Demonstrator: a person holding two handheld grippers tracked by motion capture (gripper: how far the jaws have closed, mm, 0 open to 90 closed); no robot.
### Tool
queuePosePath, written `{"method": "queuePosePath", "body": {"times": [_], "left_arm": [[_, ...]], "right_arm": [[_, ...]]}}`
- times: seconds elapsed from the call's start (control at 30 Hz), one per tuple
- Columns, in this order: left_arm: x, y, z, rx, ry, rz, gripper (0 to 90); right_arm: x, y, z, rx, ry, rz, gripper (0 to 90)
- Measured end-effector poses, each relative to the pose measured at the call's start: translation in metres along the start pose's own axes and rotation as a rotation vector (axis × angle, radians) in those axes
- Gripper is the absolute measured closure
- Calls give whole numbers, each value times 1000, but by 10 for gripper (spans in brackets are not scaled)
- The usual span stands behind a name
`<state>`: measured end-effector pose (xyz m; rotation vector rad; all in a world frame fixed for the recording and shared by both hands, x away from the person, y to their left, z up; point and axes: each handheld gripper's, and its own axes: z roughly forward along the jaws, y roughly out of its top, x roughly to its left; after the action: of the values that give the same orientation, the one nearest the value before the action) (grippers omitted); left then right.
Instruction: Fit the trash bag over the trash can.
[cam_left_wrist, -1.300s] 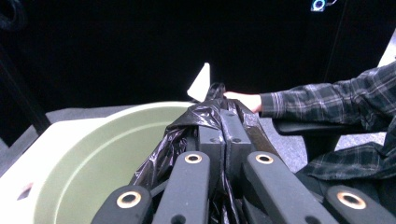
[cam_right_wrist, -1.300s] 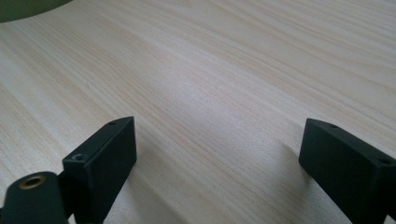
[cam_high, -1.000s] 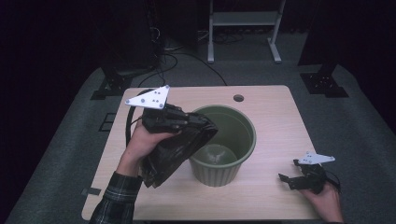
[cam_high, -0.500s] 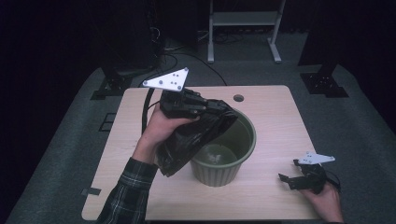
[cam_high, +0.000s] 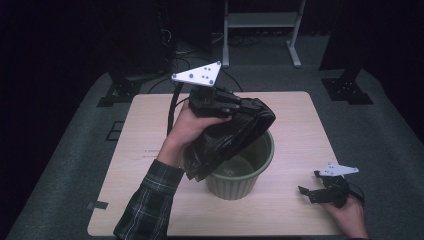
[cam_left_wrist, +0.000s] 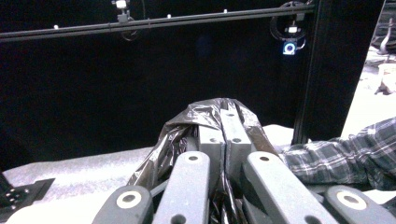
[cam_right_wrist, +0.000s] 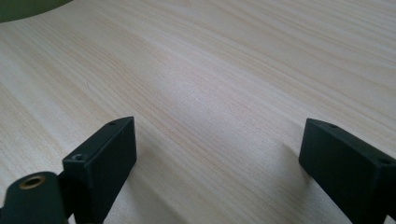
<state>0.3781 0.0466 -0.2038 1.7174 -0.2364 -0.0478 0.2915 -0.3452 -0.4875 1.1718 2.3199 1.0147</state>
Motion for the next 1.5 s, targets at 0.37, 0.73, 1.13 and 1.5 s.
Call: {"method": "queuePosePath", "body": {"times": [0.37, 0.73, 1.13, 1.5], "left_arm": [[-2, -19, -16, 46, 40, -44, 883], [-9, -57, -55, 45, 106, -123, 868], [-22, -96, -67, 105, 116, -197, 850], [-36, -106, -63, 174, 132, -216, 561]], "right_arm": [[0, 0, 0, 0, 1, -1, 98], [0, 0, 0, 0, 0, -1, 98], [0, 0, 0, 0, 0, -1, 98], [0, 0, 0, 0, 0, -1, 98]]}}
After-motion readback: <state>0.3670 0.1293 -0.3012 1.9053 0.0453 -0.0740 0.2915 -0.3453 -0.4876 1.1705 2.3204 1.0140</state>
